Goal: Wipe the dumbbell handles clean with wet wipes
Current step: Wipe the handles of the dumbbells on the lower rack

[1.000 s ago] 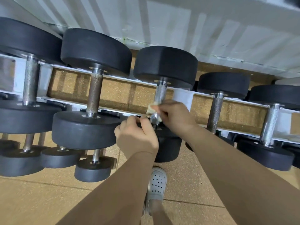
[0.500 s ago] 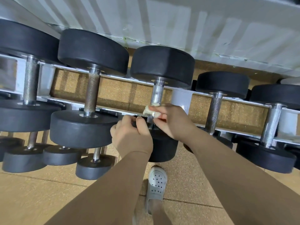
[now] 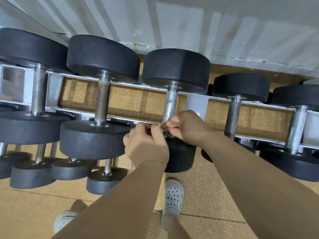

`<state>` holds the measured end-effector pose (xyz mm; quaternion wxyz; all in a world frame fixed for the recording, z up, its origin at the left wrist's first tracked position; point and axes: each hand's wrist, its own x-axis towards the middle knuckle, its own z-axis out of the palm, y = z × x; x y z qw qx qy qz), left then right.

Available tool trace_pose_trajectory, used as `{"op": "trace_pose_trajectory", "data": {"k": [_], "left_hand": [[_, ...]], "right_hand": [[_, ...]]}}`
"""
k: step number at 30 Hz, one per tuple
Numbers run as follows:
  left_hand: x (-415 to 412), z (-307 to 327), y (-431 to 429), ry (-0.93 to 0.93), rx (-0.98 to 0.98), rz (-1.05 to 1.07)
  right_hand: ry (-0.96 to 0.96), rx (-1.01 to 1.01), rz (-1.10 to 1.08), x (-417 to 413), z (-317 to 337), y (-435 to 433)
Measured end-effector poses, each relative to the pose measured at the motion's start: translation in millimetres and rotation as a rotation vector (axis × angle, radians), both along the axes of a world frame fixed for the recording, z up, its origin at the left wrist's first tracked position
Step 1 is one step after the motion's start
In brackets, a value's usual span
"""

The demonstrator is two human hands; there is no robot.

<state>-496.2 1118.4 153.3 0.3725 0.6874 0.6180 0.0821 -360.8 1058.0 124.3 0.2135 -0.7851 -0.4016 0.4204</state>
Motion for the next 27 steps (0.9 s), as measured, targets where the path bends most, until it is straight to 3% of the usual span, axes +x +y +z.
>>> {"op": "trace_pose_trajectory", "data": {"k": [3,5,9,12,16,18,21,24,27], "left_hand": [[-1,-1,3,0.017,-0.002,-0.032],[-2,3,5,0.050,-0.058,-0.048],[-11,13,13,-0.053,-0.254,-0.078],[-38,29,34,-0.280,-0.345,-0.119],[-90,46,92,-0.452,-0.075,-0.444],[-112,46,127,-0.392,0.086,-0.500],[-133,39,174,-0.185,0.156,-0.456],[-140,32,207,-0.048,0.071,-0.485],[-136,22,224,-0.060,-0.057,-0.537]], "right_hand": [[-0.305,0.097,-0.206,0,2,20],[-0.389,0.108,-0.387,-4,6,35],[-0.454,-0.051,-0.271,-23,15,46],[-0.375,0.119,-0.399,-43,28,53],[-0.161,0.211,-0.497,-72,42,71],[-0.122,0.220,-0.583,-90,47,81],[-0.095,0.192,-0.628,-113,55,97],[-0.147,0.194,-0.603,-123,60,116],[-0.178,0.150,-0.500,-123,48,138]]}}
